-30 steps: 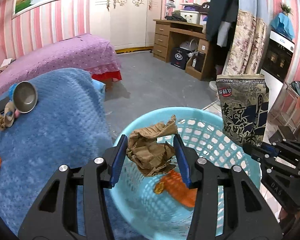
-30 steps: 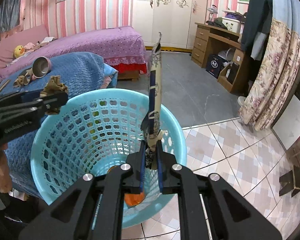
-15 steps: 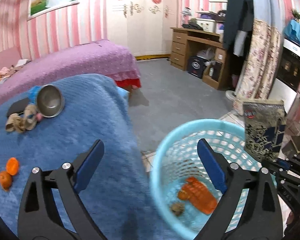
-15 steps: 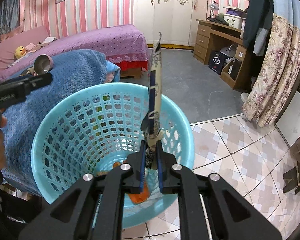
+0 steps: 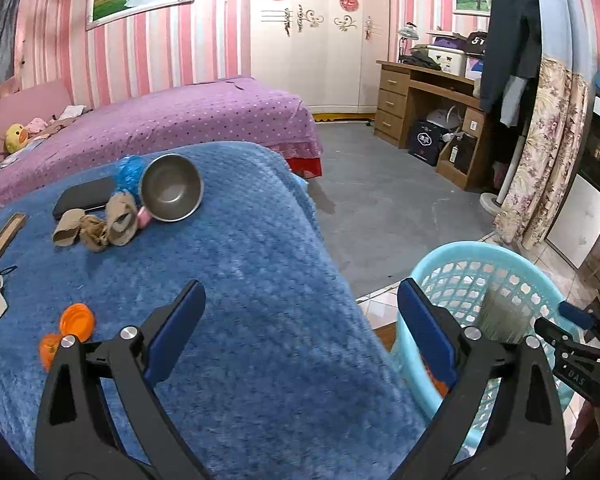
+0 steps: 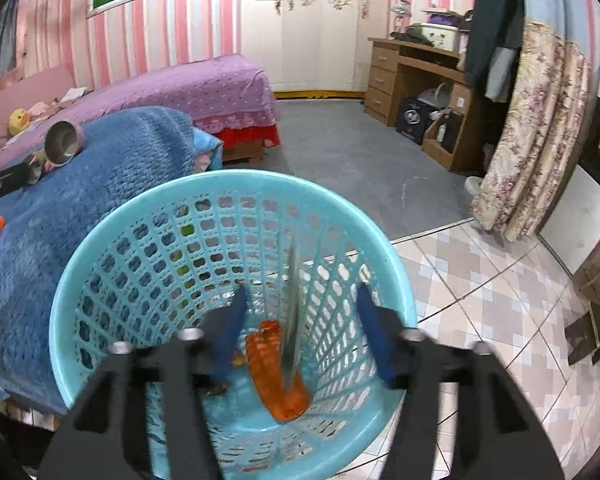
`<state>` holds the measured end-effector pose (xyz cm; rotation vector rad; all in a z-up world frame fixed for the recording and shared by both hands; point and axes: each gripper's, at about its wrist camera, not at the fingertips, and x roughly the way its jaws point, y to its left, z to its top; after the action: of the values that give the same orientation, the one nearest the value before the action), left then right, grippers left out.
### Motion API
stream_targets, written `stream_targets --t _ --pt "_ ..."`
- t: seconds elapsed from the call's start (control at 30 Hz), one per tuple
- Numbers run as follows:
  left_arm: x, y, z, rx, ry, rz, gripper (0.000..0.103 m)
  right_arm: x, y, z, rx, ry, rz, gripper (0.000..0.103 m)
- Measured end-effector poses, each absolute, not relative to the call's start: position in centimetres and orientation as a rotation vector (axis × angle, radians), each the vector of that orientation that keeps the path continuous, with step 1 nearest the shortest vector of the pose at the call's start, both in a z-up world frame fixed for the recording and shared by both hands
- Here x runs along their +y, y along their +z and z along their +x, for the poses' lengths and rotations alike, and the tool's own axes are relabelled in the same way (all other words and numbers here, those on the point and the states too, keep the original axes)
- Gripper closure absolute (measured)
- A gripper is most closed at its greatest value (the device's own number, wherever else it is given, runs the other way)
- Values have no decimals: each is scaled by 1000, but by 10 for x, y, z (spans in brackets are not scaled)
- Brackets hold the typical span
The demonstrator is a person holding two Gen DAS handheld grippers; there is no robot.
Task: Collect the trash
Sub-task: 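Carry brown paper and wrapper to the blue basket and release both, then grasp the orange peel with the right gripper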
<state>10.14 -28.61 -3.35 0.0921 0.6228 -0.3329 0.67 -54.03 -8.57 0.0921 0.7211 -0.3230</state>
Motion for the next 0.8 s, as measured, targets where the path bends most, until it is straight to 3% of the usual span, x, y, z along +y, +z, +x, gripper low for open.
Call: stream_targets --t 0.07,0.13,0.23,0.8 --pt "-277 -32 101 623 -323 86 9 -539 -83 6 705 -346 91 30" --pt "-267 -30 102 623 -317 79 9 -533 -77 4 668 -366 87 12" --pt "-253 -26 103 622 -301 70 7 -523 -66 6 627 -394 83 7" --pt "-87 -1 127 628 -138 74 6 -385 -13 73 518 -173 100 5"
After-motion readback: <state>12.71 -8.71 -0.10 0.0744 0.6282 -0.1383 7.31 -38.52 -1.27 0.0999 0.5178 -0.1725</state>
